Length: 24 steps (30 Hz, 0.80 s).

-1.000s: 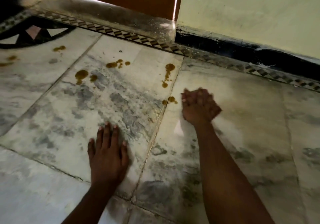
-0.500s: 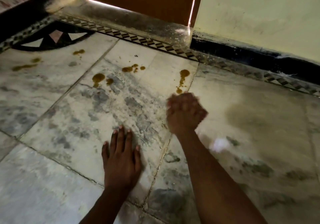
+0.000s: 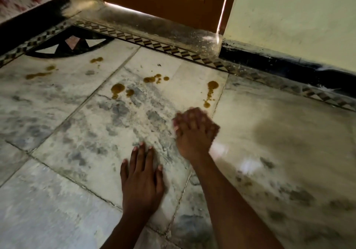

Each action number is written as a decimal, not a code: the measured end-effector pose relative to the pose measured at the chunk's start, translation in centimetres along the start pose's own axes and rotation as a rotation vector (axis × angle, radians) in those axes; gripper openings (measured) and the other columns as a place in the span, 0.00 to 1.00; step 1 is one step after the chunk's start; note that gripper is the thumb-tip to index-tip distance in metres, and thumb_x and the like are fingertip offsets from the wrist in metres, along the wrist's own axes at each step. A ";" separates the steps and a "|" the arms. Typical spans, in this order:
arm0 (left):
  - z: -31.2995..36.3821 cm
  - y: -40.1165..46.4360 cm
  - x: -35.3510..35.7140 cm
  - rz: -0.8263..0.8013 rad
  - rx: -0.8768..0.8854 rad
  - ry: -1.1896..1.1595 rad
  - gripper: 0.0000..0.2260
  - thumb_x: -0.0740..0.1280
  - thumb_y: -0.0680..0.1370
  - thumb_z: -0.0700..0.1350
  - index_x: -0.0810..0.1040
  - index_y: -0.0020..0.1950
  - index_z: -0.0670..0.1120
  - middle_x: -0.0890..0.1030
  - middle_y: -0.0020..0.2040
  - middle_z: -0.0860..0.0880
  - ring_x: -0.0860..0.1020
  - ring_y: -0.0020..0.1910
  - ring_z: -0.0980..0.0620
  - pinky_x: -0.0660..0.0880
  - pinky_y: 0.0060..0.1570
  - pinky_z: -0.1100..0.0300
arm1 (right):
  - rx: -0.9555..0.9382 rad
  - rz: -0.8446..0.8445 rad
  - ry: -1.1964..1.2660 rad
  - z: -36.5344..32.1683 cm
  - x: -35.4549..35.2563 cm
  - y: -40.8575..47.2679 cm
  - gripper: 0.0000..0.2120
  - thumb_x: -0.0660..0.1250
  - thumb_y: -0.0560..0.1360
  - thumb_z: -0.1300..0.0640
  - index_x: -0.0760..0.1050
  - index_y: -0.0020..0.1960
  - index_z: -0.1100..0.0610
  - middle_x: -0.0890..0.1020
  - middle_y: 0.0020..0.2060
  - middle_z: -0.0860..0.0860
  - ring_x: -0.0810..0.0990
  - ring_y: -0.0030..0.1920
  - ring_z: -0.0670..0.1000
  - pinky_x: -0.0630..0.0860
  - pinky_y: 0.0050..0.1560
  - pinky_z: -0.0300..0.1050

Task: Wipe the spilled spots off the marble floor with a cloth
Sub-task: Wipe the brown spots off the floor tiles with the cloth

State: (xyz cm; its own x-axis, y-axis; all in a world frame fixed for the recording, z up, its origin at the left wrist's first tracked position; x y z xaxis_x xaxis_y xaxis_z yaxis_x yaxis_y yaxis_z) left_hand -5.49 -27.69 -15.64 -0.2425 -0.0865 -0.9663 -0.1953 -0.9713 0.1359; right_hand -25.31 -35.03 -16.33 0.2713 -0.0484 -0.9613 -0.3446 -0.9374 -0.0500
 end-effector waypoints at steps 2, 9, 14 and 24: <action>-0.2 0.0 0.1 0.000 -0.030 -0.020 0.30 0.53 0.84 0.59 0.66 0.84 0.47 0.65 0.85 0.45 0.63 0.84 0.45 0.61 0.80 0.40 | -0.266 0.058 -0.075 -1.8 0.5 -2.2 0.24 0.50 0.86 0.38 0.63 0.81 0.34 0.60 0.85 0.46 0.53 0.86 0.60 0.47 0.80 0.71; -1.1 -0.3 0.6 0.048 -0.213 0.002 0.32 0.54 0.83 0.59 0.66 0.84 0.44 0.62 0.86 0.42 0.61 0.85 0.42 0.60 0.80 0.35 | -0.178 0.164 -0.090 0.6 -0.3 -2.6 0.24 0.49 0.86 0.40 0.63 0.81 0.35 0.60 0.85 0.45 0.56 0.85 0.58 0.55 0.79 0.70; -2.0 -0.2 0.1 0.106 -0.268 -0.156 0.28 0.53 0.85 0.56 0.68 0.83 0.46 0.64 0.85 0.44 0.62 0.84 0.44 0.61 0.81 0.40 | -0.040 -0.016 0.033 -5.4 1.8 2.3 0.25 0.48 0.86 0.38 0.54 0.83 0.32 0.49 0.87 0.47 0.42 0.85 0.64 0.39 0.80 0.71; -2.3 -0.3 -0.7 -0.062 -0.176 -0.454 0.30 0.51 0.79 0.66 0.60 0.83 0.65 0.54 0.87 0.59 0.51 0.86 0.56 0.46 0.84 0.44 | -0.376 -0.254 0.755 -2.8 -1.4 -7.8 0.17 0.57 0.88 0.50 0.79 0.72 0.44 0.75 0.77 0.43 0.76 0.70 0.36 0.73 0.71 0.45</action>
State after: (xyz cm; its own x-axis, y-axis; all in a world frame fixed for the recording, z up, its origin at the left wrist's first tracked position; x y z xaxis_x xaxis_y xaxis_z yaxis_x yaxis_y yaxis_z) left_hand -3.06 -27.85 -15.47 -0.6331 0.0405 -0.7730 -0.0688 -0.9976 0.0041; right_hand -20.45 -28.61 -13.79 0.8671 0.0863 -0.4907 0.0892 -0.9959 -0.0175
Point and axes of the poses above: each hand's wrist, its own y-axis towards the middle knuckle, its own x-axis out of the palm, z = x × y, the point moved 4 cm from there along y, towards the middle knuckle
